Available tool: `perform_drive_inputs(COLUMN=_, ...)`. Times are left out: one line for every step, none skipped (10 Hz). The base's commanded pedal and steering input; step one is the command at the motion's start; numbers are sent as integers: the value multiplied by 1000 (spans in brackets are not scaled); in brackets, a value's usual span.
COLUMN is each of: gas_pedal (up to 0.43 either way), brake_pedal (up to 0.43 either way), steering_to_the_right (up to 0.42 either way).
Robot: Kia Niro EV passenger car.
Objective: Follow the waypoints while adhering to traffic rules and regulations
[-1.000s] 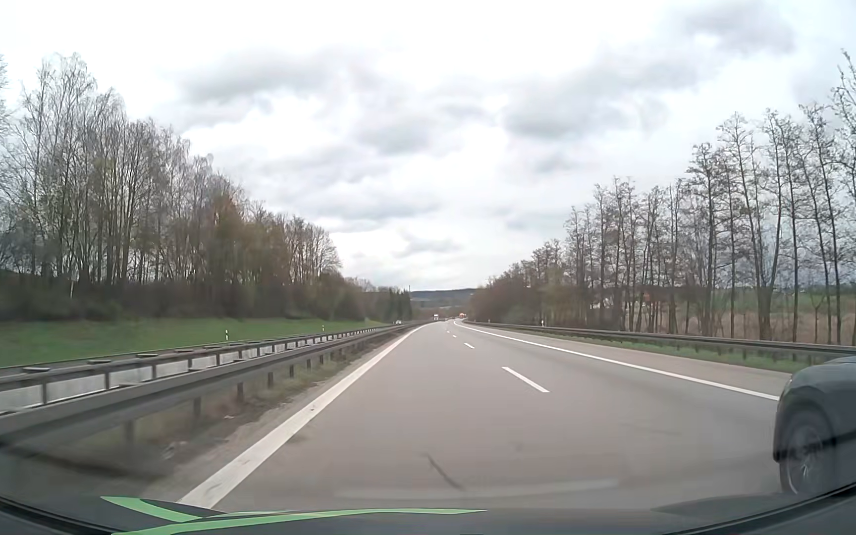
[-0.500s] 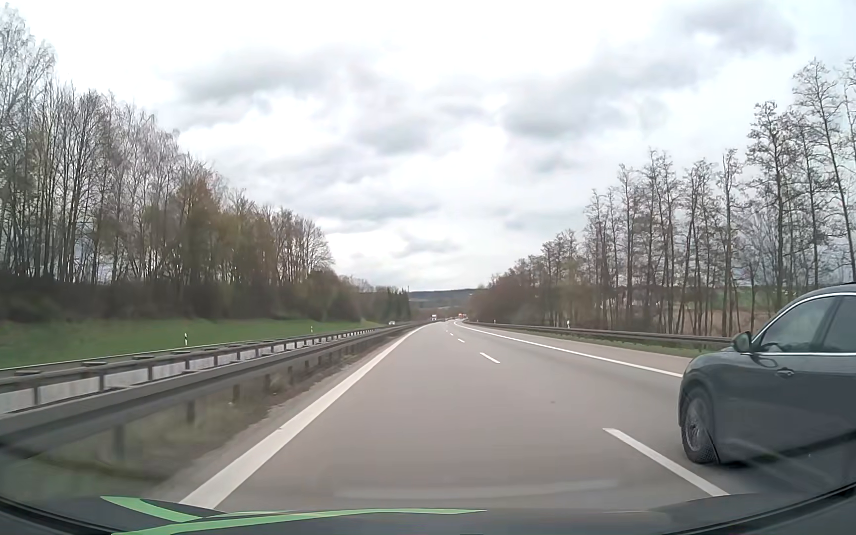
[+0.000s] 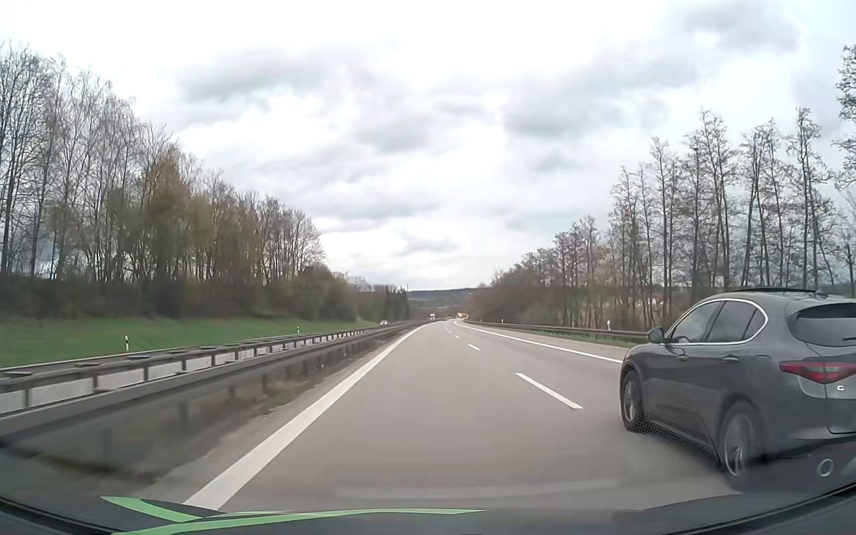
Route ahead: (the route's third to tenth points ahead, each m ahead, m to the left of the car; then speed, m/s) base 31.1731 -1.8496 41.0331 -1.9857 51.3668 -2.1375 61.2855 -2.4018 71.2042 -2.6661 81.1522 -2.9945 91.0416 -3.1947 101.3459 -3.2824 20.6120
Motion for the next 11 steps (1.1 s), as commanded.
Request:
perform_drive_inputs(gas_pedal=130, brake_pedal=0, steering_to_the_right=-1)
perform_drive_inputs(gas_pedal=130, brake_pedal=0, steering_to_the_right=0)
perform_drive_inputs(gas_pedal=130, brake_pedal=0, steering_to_the_right=0)
perform_drive_inputs(gas_pedal=130, brake_pedal=0, steering_to_the_right=0)
perform_drive_inputs(gas_pedal=130, brake_pedal=0, steering_to_the_right=0)
perform_drive_inputs(gas_pedal=130, brake_pedal=0, steering_to_the_right=0)
perform_drive_inputs(gas_pedal=130, brake_pedal=0, steering_to_the_right=0)
perform_drive_inputs(gas_pedal=130, brake_pedal=0, steering_to_the_right=0)
perform_drive_inputs(gas_pedal=130, brake_pedal=0, steering_to_the_right=0)
perform_drive_inputs(gas_pedal=130, brake_pedal=0, steering_to_the_right=0)
perform_drive_inputs(gas_pedal=130, brake_pedal=0, steering_to_the_right=0)
